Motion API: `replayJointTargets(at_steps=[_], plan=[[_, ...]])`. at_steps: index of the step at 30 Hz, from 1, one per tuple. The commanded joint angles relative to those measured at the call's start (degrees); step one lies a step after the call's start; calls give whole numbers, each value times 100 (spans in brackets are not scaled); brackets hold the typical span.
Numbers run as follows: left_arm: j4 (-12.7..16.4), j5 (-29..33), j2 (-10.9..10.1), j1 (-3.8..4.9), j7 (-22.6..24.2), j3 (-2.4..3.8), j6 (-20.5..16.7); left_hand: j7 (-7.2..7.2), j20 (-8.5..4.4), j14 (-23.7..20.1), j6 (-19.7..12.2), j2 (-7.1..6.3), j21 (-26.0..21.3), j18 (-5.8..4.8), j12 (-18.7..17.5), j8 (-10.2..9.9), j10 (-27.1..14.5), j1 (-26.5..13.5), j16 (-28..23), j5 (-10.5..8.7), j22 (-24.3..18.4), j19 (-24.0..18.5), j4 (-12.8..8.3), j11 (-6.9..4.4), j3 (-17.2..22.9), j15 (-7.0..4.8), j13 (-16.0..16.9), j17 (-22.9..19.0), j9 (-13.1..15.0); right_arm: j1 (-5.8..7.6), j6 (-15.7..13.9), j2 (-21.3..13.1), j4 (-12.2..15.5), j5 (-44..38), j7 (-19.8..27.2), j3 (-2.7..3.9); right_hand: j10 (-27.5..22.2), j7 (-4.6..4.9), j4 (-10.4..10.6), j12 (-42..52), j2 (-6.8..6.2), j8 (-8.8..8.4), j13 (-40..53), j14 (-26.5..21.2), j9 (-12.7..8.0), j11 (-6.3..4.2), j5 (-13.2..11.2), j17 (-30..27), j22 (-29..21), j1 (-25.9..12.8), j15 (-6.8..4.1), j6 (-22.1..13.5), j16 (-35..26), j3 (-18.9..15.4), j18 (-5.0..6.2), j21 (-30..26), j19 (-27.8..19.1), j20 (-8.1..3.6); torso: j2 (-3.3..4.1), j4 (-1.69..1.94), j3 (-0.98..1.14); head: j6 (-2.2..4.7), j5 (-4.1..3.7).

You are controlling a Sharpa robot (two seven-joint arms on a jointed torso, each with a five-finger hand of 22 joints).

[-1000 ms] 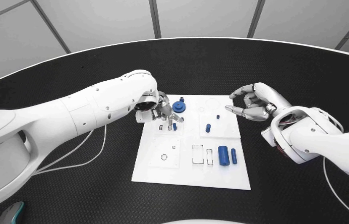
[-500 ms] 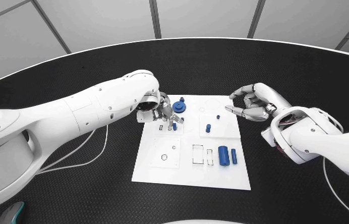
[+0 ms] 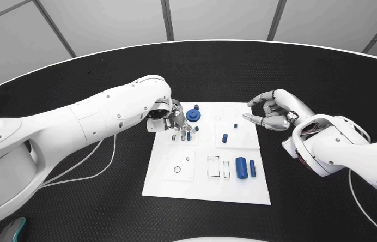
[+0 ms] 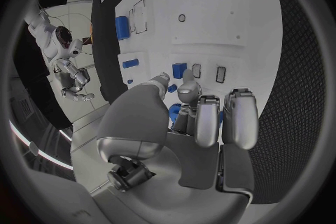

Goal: Assemble the parts on the task board

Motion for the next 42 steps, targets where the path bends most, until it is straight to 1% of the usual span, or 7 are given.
replayJointTargets(at_steps=[1, 26, 28, 36, 38, 39, 42], plan=[[-9, -1, 3, 0, -229, -2, 15, -15, 7, 374, -40, -1, 8, -97, 4, 16, -49, 67, -12, -4, 267, 23, -5, -6, 47, -31, -13, 660, 11, 0, 1, 3, -2, 0, -1, 0, 17, -10, 23, -23, 7, 38, 483, 451, -7, -36, 40, 886, 1445, 78, -33, 44, -35, -6, -56, -22, 543, -28, 6, 0, 0, 1, -6], [-44, -8, 61, -3, -224, -15, 40, -11, 8, 369, -62, -41, -7, -90, -58, -14, -110, 219, -21, -4, 236, 2, -6, -4, 239, -29, -103, 647, 44, -1, 41, 43, -23, 0, -15, 0, 23, -11, 29, -18, 22, 43, 487, 451, -8, -38, 54, 886, 1441, 93, -35, 47, -36, -6, -54, -29, 539, -30, 6, 1, 4, -41, -10], [-44, -8, 64, -3, -224, -15, 48, -13, 8, 370, -64, -28, -5, -91, -65, -30, -118, 294, -22, -3, 245, 4, -7, -6, 373, -30, -117, 650, 57, -1, 48, 48, -26, 0, -17, 0, 23, -11, 29, -18, 22, 43, 487, 451, -8, -38, 54, 886, 1441, 93, -35, 47, -36, -6, -54, -29, 539, -30, 6, 1, 6, -46, -12], [-44, -8, 70, -4, -221, -17, 109, -23, 0, 371, -55, -128, -8, -91, -69, -70, -127, 505, -24, 0, 249, 2, -24, -18, 849, -39, -146, 655, 107, -1, 58, 64, -39, 0, -22, 0, 28, -11, 32, -13, 25, 44, 491, 450, -9, -38, 57, 880, 1440, 93, -36, 48, -39, -7, -54, -30, 538, -30, 0, -3, 7, -64, -28], [-45, -8, 72, -4, -220, -18, 117, -31, -8, 371, -62, -155, -9, -90, -76, -90, -135, 650, -25, 0, 252, 2, -66, -29, 1169, -55, -160, 656, 132, -1, 58, 64, -42, 0, -23, 0, 28, -11, 32, -13, 25, 44, 491, 450, -9, -38, 57, 880, 1440, 93, -36, 48, -39, -7, -54, -30, 538, -30, 0, -2, 4, -71, -29], [-45, -7, 72, -5, -219, -18, 124, -33, -17, 372, -62, -215, -10, -90, -83, -97, -141, 730, -26, 5, 254, 1, -98, -34, 1477, -56, -176, 659, 160, -1, 58, 64, -43, 0, -24, 0, 28, -11, 32, -13, 25, 44, 491, 450, -9, -38, 57, 880, 1440, 93, -36, 48, -39, -7, -54, -30, 538, -30, 1, -1, 2, -76, -29], [-42, -6, 71, -5, -212, -19, 140, -39, -21, 372, -67, -316, -11, -90, -91, -97, -143, 773, -28, 14, 258, 1, -180, -34, 1885, -59, -199, 659, 210, -1, 57, 66, -46, 0, -25, -1, 28, -12, 37, -13, 33, 46, 491, 449, -9, -39, 65, 876, 1436, 93, -36, 50, -41, -8, -52, -39, 534, -31, 2, 2, -1, -76, -30]])
